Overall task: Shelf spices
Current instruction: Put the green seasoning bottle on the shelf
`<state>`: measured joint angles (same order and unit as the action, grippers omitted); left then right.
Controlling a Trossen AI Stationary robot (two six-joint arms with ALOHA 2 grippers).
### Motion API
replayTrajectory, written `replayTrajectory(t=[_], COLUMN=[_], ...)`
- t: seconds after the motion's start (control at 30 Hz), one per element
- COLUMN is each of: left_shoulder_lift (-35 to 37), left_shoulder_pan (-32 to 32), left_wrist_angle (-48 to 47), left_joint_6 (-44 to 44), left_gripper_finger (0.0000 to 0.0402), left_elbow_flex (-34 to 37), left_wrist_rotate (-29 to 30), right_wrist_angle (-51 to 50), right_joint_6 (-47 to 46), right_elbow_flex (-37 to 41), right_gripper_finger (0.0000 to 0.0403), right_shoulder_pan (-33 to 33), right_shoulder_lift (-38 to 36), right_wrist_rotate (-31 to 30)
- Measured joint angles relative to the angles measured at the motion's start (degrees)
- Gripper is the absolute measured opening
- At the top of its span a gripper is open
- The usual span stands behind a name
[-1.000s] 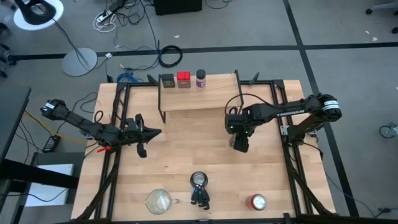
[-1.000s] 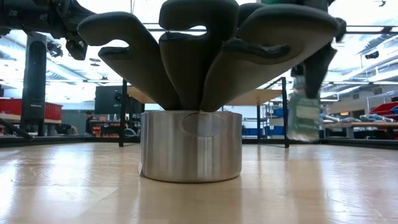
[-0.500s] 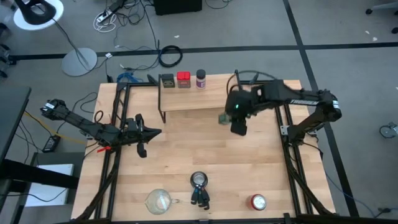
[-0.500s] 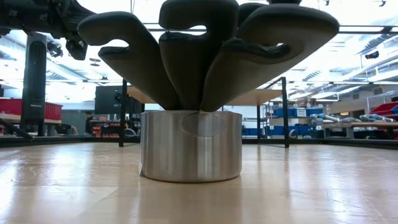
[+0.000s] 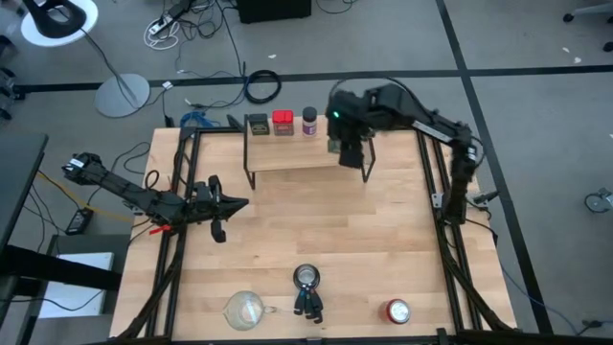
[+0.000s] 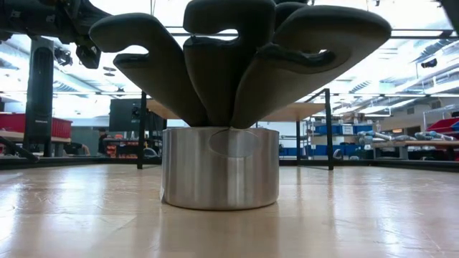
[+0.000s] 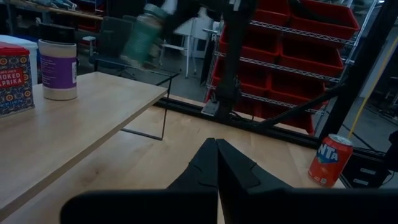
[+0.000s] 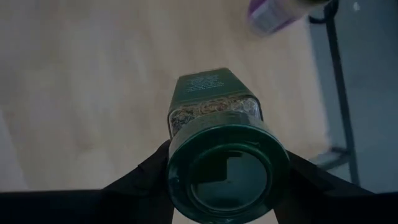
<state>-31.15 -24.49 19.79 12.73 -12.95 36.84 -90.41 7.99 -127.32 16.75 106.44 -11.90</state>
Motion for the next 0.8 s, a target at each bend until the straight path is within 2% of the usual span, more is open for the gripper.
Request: replayTrajectory(t=[0.13,0.3,0.4,0.8], left_shoulder_lift=[0.01,-0.01,0.01,-0.43], left_shoulder_pan=[0.02,0.0,0.0,0.52], left_wrist_angle=[0.0,-0.16,-1.03,-2.45], left_joint_6=[0.0,0.0,0.02,-0.07], left_gripper_finger=[0.0001,0.0001,0.0001,0.0001], left_elbow_flex=[0.0,0.0,0.0,0.0], left_wrist_rotate=[0.0,0.0,0.01,0.04], right_wrist_angle=[0.27,0.06,0.12,0.37], right_joint_6=[3.87,4.26,3.97,4.13], right_elbow_flex=[-7.73,-6.0,-5.43,-5.43], right_gripper_finger=[0.0196,0.0196,0.0196,0.0196], right_shoulder_pan=[4.31,10.06,12.61,13.81], right_shoulder_lift=[5.63,6.91,7.05,8.09], right_wrist_rotate=[1.6,1.98,5.62,9.0])
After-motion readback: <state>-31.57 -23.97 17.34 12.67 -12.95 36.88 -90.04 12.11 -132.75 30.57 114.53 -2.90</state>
